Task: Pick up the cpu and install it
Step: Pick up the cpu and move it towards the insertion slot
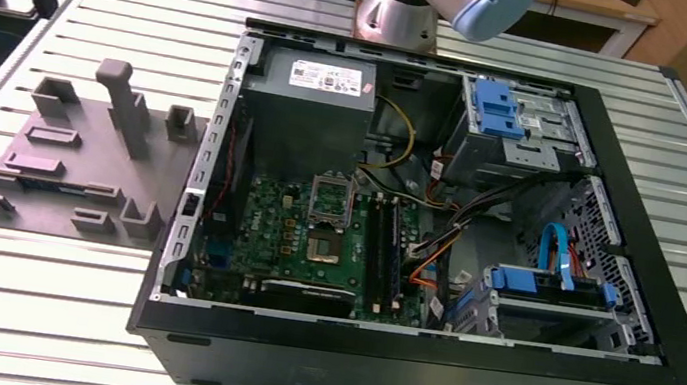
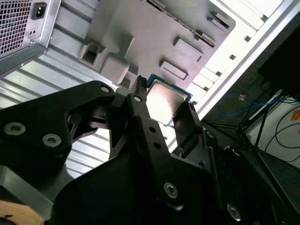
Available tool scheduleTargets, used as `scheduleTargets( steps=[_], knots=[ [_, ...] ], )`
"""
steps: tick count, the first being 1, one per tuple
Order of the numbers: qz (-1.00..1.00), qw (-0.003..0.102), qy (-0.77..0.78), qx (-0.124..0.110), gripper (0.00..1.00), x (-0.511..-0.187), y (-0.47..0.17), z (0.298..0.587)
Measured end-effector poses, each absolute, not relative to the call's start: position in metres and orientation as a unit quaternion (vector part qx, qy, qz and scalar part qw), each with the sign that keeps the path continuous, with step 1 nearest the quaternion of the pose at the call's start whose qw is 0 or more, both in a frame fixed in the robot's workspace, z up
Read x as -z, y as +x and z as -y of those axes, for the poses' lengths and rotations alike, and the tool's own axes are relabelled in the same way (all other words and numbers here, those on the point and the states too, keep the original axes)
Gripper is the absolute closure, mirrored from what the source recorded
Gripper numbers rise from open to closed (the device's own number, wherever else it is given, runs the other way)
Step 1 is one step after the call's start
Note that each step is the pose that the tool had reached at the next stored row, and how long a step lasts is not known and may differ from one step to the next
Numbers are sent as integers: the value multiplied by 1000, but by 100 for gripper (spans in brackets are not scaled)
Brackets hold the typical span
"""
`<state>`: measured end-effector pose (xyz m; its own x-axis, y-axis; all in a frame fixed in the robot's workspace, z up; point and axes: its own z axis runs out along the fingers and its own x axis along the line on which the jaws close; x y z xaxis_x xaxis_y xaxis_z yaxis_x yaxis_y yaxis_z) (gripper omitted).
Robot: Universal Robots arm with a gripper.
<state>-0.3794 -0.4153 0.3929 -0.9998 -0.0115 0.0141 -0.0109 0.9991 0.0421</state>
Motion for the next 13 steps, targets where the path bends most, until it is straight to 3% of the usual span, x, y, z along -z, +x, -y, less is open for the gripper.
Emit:
scheduleTargets(
  steps=[13],
  knots=[
    [1000, 7, 6, 21, 53, -393, -376, 415]
  ],
)
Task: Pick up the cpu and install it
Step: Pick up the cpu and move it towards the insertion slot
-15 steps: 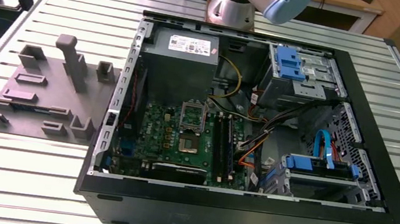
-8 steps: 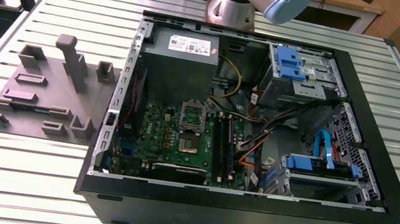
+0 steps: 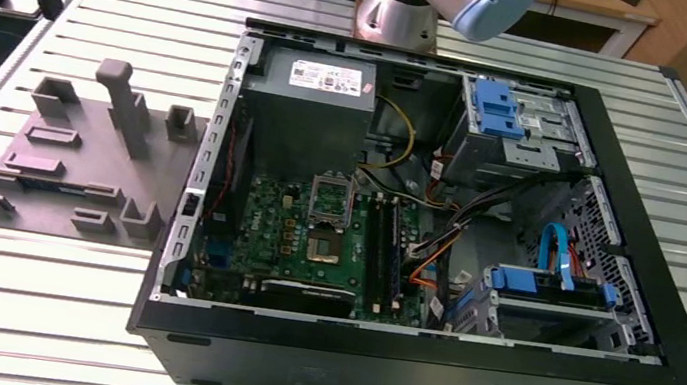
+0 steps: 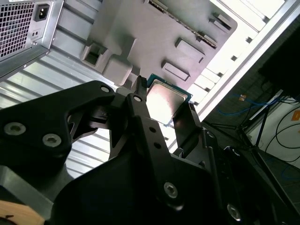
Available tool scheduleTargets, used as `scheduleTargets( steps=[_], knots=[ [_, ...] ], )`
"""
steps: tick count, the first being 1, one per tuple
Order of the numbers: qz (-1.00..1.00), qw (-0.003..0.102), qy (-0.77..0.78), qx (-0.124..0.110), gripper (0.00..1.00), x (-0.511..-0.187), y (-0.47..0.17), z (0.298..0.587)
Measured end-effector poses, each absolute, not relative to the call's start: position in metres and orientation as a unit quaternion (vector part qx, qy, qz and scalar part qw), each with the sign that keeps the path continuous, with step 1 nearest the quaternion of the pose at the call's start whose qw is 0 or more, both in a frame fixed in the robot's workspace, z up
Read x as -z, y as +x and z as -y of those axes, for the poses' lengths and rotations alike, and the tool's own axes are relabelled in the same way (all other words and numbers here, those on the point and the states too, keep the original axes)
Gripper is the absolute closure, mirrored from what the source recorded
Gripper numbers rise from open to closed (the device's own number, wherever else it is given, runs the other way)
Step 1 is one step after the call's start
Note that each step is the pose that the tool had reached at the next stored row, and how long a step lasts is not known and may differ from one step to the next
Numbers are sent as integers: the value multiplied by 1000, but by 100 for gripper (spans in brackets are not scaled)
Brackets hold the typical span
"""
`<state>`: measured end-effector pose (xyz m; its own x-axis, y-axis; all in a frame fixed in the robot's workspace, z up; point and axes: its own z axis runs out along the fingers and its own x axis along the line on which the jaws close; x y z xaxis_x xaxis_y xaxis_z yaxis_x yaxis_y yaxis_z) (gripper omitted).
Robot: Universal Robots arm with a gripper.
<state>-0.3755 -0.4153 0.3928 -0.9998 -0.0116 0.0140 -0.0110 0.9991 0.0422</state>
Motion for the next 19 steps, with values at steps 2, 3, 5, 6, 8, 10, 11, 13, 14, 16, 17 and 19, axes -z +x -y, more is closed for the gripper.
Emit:
scheduleTargets(
  steps=[2, 3, 5, 6, 8, 10, 11, 13, 14, 16, 17, 19],
  knots=[
    [1000, 7, 6, 21, 53, -393, -375, 415],
    [1000, 7, 6, 21, 53, -393, -375, 415],
    [1000, 7, 6, 21, 53, -393, -375, 415],
    [1000, 7, 6, 21, 53, -393, -375, 415],
    [1000, 7, 6, 21, 53, -393, -375, 415],
    [1000, 7, 6, 21, 53, -393, -375, 415],
    [1000, 7, 6, 21, 53, -393, -375, 415],
    [1000, 7, 6, 21, 53, -393, -374, 415],
    [1000, 7, 6, 21, 53, -393, -374, 415],
    [1000, 7, 6, 21, 53, -393, -373, 415],
    [1000, 7, 6, 21, 53, -393, -373, 415],
    [1000, 7, 6, 21, 53, -393, -373, 415]
  ],
)
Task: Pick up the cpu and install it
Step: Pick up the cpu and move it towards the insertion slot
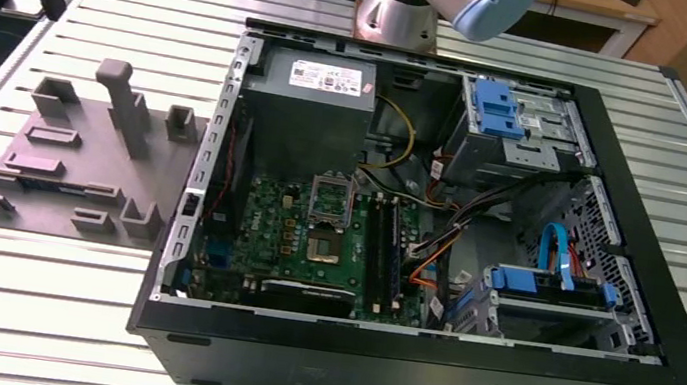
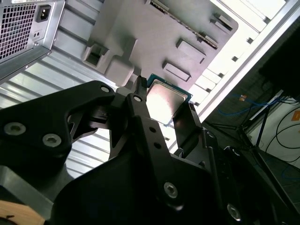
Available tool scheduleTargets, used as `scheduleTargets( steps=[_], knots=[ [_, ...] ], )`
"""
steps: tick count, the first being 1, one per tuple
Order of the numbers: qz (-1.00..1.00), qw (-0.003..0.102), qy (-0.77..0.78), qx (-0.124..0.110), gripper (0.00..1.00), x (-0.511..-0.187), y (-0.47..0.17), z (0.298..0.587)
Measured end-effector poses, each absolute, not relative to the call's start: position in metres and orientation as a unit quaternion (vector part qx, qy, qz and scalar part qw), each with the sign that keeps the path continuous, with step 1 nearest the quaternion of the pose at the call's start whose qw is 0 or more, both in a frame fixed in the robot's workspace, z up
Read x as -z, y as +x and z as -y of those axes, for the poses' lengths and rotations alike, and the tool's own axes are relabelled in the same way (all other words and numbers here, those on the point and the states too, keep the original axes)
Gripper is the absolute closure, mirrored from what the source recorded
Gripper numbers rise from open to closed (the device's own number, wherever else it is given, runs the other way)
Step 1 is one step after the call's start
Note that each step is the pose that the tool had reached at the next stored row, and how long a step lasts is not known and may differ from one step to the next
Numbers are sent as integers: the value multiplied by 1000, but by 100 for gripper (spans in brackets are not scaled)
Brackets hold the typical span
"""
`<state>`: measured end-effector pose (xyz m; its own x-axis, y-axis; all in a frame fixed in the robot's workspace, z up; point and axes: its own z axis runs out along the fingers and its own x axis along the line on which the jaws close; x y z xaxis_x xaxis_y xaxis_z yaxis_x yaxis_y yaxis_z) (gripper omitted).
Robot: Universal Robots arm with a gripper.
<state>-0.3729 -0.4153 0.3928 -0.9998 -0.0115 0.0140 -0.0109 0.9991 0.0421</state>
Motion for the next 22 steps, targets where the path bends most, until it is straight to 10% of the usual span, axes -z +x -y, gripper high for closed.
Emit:
scheduleTargets(
  steps=[22],
  knots=[
    [1000, 7, 6, 21, 53, -393, -367, 415]
  ],
)
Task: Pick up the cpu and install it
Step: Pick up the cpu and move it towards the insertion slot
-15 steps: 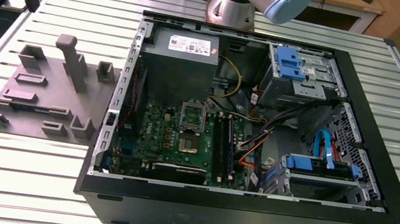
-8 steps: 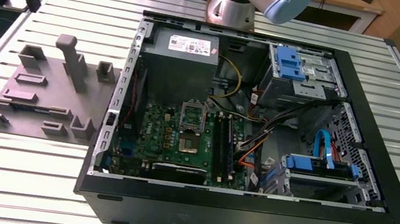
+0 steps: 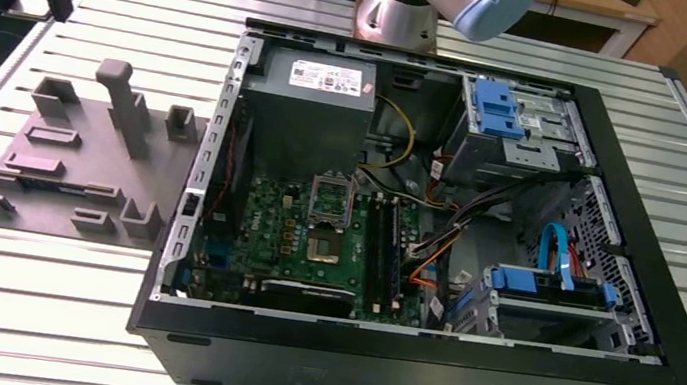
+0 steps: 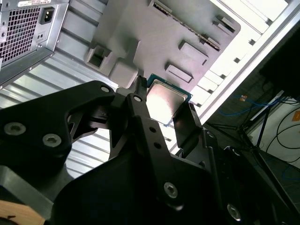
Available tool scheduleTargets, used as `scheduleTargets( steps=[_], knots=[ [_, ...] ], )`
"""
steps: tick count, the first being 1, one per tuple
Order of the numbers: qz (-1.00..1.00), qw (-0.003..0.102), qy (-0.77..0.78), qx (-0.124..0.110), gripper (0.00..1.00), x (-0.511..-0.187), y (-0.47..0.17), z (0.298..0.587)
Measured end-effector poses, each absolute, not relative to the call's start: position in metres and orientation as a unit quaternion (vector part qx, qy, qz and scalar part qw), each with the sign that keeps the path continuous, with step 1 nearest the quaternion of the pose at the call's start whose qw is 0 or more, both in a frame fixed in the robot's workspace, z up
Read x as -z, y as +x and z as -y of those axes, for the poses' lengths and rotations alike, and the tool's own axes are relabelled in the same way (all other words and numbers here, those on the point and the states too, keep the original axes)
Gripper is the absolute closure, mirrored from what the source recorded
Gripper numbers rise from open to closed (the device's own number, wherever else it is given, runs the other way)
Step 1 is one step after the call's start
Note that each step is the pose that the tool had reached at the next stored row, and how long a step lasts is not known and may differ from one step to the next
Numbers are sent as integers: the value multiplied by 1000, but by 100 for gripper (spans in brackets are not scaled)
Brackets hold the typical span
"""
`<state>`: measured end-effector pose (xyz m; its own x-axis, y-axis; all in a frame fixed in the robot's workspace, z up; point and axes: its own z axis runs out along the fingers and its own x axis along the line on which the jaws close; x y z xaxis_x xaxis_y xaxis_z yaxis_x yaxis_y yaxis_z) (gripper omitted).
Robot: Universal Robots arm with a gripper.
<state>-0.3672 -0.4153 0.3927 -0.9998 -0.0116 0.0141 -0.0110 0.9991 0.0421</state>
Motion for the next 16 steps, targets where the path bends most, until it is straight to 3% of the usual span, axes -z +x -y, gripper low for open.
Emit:
scheduleTargets(
  steps=[16],
  knots=[
    [1000, 7, 6, 21, 53, -393, -358, 415]
  ],
)
